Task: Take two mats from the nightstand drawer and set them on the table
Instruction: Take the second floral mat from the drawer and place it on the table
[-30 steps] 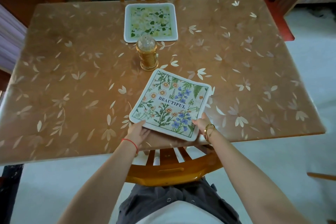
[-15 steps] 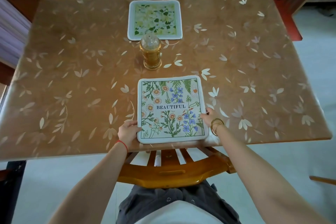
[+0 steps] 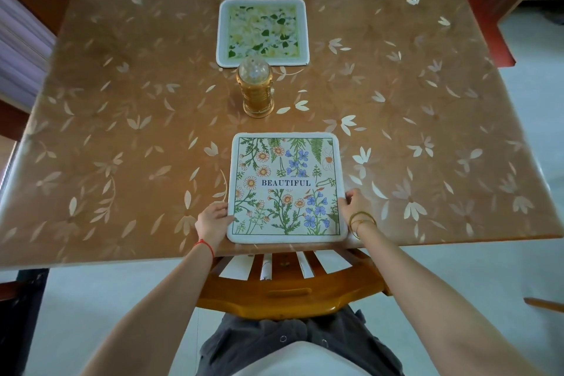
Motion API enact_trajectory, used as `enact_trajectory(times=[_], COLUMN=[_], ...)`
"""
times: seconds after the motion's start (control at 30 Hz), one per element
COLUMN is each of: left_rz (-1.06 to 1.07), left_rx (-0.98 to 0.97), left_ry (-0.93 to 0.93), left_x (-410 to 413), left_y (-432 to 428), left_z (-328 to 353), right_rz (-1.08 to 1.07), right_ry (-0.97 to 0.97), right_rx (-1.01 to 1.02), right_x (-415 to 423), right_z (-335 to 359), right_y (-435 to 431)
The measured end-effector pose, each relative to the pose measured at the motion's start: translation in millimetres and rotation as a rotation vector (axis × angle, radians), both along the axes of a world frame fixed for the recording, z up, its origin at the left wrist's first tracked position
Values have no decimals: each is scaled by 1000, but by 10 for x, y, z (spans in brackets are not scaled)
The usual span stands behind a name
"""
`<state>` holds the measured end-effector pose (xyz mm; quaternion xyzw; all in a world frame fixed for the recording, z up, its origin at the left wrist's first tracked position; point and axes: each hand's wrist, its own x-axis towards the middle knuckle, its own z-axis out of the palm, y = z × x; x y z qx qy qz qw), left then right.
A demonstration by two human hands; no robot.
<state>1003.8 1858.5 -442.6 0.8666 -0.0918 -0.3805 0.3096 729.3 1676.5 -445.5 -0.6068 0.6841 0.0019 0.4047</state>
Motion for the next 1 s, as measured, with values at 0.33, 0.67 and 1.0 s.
enact_trajectory(times=[0.33, 0.67, 1.0], left_rz=[-144, -220, -905], left_rx=[93, 24, -33], left_ry=[9, -298, -540], left_x=[123, 35, 330], left_y=[-73, -307, -1304], left_z=[-4, 169, 99], right_rz=[-57, 267, 567], right_ry=[-29, 178, 192], right_rx=[-98, -379, -261], right_x=[158, 361, 1007], right_z=[-25, 69, -48], right_y=[-146, -210, -663])
